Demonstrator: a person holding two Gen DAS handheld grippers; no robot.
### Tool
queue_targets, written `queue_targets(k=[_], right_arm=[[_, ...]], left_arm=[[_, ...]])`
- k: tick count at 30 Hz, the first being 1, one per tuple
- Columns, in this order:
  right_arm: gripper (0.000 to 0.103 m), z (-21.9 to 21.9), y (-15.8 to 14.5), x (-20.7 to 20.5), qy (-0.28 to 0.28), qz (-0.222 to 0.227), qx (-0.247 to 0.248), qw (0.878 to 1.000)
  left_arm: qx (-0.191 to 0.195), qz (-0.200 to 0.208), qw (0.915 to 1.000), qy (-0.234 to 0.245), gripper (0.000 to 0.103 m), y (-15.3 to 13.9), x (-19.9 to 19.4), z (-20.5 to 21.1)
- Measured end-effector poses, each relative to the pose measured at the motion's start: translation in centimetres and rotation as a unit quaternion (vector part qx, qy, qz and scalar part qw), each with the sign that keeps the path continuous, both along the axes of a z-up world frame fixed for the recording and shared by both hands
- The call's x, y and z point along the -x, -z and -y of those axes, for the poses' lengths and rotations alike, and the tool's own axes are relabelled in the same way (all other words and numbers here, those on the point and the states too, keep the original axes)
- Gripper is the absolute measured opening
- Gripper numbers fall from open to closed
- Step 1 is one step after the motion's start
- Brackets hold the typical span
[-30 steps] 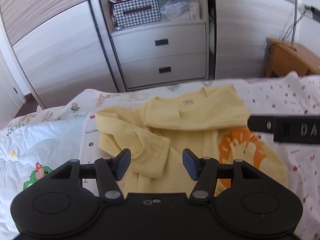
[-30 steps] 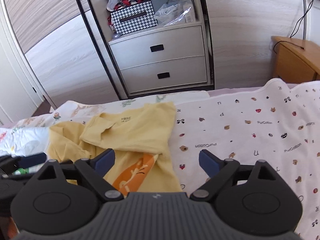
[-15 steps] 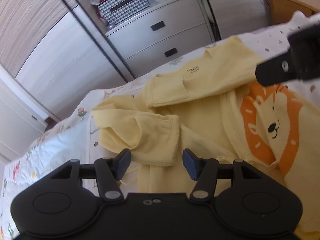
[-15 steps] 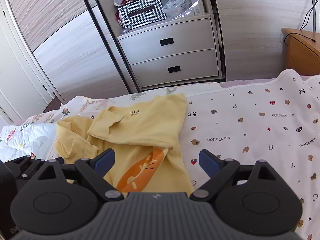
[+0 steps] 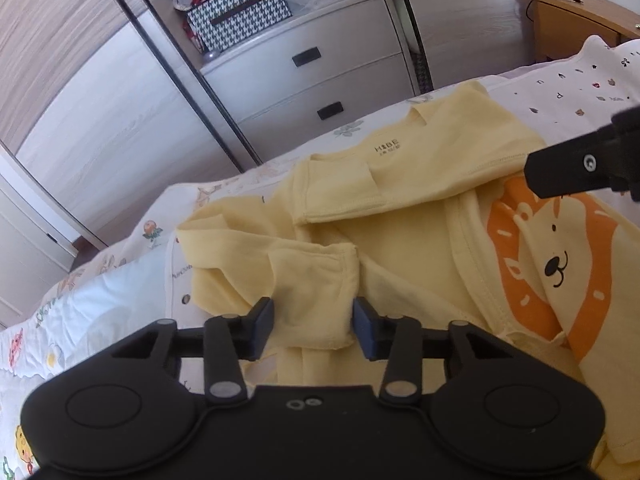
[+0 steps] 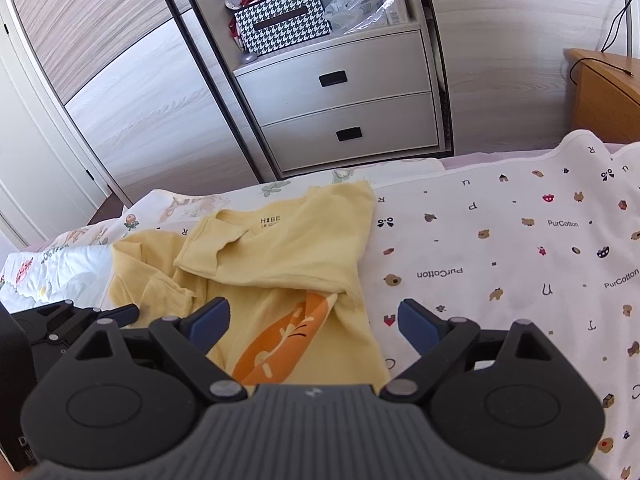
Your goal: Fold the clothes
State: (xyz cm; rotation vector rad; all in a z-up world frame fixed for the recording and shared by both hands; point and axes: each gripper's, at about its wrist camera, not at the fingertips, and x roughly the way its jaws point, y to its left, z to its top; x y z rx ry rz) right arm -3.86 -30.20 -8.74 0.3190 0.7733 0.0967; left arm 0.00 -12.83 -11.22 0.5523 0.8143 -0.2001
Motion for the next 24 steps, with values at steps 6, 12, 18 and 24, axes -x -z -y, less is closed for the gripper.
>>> queue_targets(k=[6,12,18,24], right_arm=[[0.093,-0.4,0.1,0.0,-0.009,0.001,0.007,1.0],[0.093,-0.6,0.3,-0.2,-0.012,-0.003,0.008,1.0],[0.093,-0.5,0.5,-0.2,-0.009,-0.004,0.007,1.0],[0.093,-0.3,0.3,0.0,-0.002,0.003,0.004,1.0]], left_arm=[[0.025,-0.005,0.9997,-0.006,0.003,-0.5,-0.1,-0.1],[0.03,0.0,0.9996,-0.001,0.003,-0.9,0.0,-0.2],[0.042,0.027,0.9987,-0.009,0.003,-2.9,0.5,0.0],[0.076,0.051,0.9958,-0.009,0.003,-6.1,1.1,1.1]])
